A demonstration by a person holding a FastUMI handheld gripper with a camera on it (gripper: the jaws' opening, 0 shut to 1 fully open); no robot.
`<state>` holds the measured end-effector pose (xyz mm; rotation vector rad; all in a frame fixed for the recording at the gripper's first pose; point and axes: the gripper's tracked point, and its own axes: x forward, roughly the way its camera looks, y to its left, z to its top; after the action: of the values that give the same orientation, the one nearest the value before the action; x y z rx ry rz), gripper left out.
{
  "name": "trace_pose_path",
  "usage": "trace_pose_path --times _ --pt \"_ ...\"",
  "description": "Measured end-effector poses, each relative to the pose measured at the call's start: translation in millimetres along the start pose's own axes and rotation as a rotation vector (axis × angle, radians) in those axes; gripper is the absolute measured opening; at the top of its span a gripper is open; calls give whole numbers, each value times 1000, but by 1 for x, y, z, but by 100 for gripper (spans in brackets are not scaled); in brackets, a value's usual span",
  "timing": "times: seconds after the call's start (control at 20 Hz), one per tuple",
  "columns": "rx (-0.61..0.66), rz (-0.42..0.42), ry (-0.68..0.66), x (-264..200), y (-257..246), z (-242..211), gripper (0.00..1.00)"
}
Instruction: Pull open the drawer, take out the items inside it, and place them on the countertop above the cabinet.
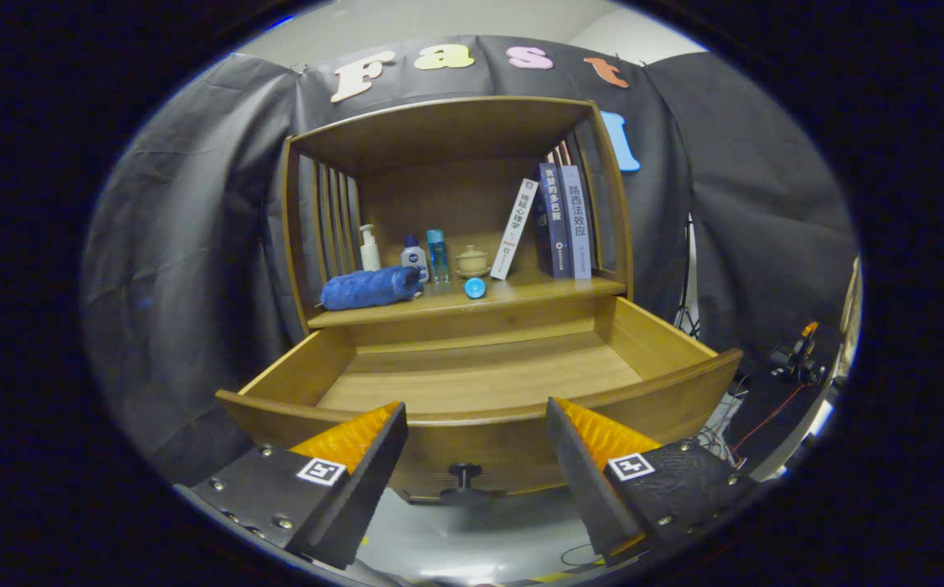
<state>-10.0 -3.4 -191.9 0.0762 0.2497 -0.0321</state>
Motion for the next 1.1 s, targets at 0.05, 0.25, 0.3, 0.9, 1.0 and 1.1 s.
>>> trace_pose_path --times 0.05,0.25,0.3,0.9,1.0,1.1 --pt "-8 4 -11 -1 2 -4 100" --pt "-34 2 -52 -10 5 -21 100" --pt "-38 11 -48 -10 8 -28 100" --pt "-24 5 -82 26 2 -57 99" --pt "-33 -14 -101 31 4 -56 99" --pt "-8 5 -110 37 3 -54 99"
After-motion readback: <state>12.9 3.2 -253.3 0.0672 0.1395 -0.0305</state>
